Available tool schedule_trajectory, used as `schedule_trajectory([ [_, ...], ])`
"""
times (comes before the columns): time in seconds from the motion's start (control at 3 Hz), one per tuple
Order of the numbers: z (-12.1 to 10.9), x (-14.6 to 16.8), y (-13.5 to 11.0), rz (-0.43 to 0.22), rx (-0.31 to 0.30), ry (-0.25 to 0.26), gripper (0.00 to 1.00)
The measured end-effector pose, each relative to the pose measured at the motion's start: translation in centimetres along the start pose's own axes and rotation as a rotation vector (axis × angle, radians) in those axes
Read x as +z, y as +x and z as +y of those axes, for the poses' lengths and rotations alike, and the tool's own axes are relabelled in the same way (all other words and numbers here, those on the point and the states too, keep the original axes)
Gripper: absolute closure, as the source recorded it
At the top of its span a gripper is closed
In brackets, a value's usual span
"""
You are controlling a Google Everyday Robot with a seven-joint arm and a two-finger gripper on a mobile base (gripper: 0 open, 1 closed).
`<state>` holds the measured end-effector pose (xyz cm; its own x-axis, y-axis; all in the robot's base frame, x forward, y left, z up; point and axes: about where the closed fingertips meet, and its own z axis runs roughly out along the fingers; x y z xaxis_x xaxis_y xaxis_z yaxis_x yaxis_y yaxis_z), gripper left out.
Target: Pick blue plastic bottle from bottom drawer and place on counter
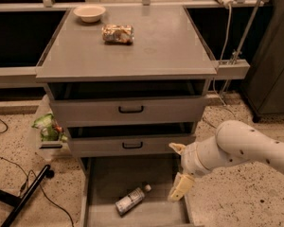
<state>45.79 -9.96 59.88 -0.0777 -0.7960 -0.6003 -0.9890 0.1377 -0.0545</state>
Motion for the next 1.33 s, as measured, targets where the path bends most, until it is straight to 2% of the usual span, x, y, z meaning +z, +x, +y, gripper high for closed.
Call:
schedule_trajectory([
  [0.33,-0.2,3.0,3.1,-0.094,0.069,0.063,0.00],
  [0.67,-0.5,6.2,5.8,-0.186,0.111,0.186,0.00],
  [1.0,-1.1,9.7,6.1,-0.239,0.087,0.249,0.00],
  [1.33,0.1,11.8,5.2,-0.206,0.016,0.224,0.00],
])
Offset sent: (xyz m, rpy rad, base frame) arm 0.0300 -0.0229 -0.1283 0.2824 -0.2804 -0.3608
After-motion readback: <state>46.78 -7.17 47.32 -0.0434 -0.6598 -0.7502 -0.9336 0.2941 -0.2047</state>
